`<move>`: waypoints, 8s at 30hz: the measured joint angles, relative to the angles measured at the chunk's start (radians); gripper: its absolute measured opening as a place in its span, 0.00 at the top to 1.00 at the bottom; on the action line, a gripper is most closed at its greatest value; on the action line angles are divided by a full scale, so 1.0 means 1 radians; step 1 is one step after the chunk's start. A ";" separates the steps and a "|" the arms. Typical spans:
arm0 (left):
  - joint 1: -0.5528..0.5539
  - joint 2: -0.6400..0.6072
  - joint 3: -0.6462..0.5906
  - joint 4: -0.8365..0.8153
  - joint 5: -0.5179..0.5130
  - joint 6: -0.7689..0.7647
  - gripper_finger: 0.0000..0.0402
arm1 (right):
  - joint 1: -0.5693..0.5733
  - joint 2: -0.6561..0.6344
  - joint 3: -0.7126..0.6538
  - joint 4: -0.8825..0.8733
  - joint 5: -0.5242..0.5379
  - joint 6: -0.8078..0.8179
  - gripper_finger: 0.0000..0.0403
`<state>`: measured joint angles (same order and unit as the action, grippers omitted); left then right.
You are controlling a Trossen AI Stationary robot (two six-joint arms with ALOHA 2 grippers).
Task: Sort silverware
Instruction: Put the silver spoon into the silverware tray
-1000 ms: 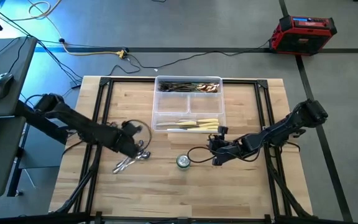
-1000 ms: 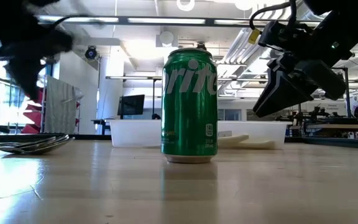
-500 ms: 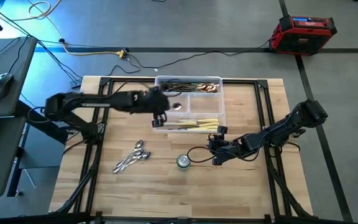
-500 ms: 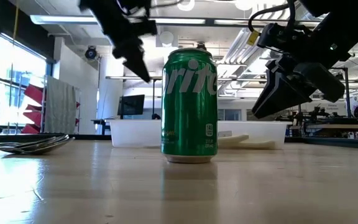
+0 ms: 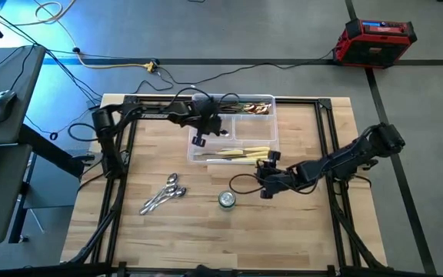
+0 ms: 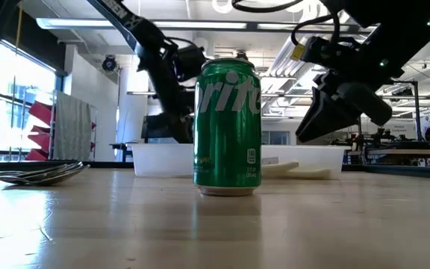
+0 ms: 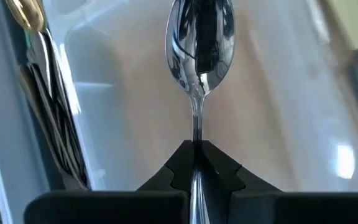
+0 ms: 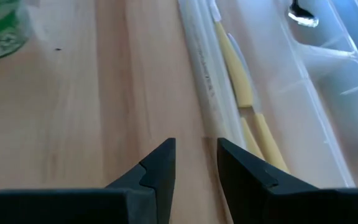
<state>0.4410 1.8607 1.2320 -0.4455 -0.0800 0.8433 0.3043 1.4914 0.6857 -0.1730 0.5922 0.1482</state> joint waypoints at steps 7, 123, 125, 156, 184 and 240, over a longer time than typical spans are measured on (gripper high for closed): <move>0.028 0.025 0.001 0.075 0.047 0.067 0.99 | -0.036 0.000 0.000 -0.002 -0.025 0.000 0.75; -0.868 -0.510 -0.652 -0.188 0.010 -1.931 0.97 | 0.316 0.000 0.000 0.035 0.039 0.447 0.75; -0.860 -0.516 -0.650 -0.201 -0.043 -1.926 0.98 | 0.315 0.000 0.000 0.035 0.040 0.444 0.75; -0.920 -0.510 -0.556 -0.206 -0.081 -1.783 0.68 | 0.315 0.000 0.000 0.035 0.020 0.435 0.75; -0.845 -0.389 -0.224 -0.499 -0.161 -1.481 1.00 | 0.309 0.000 0.000 0.035 0.032 0.430 0.75; -0.251 -0.223 -0.031 -0.144 -0.535 -0.316 0.66 | 0.306 0.000 0.000 0.016 0.000 0.439 0.75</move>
<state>0.1902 1.6373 1.2015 -0.5899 -0.6152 0.5275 0.6098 1.4910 0.6857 -0.1569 0.5918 0.5869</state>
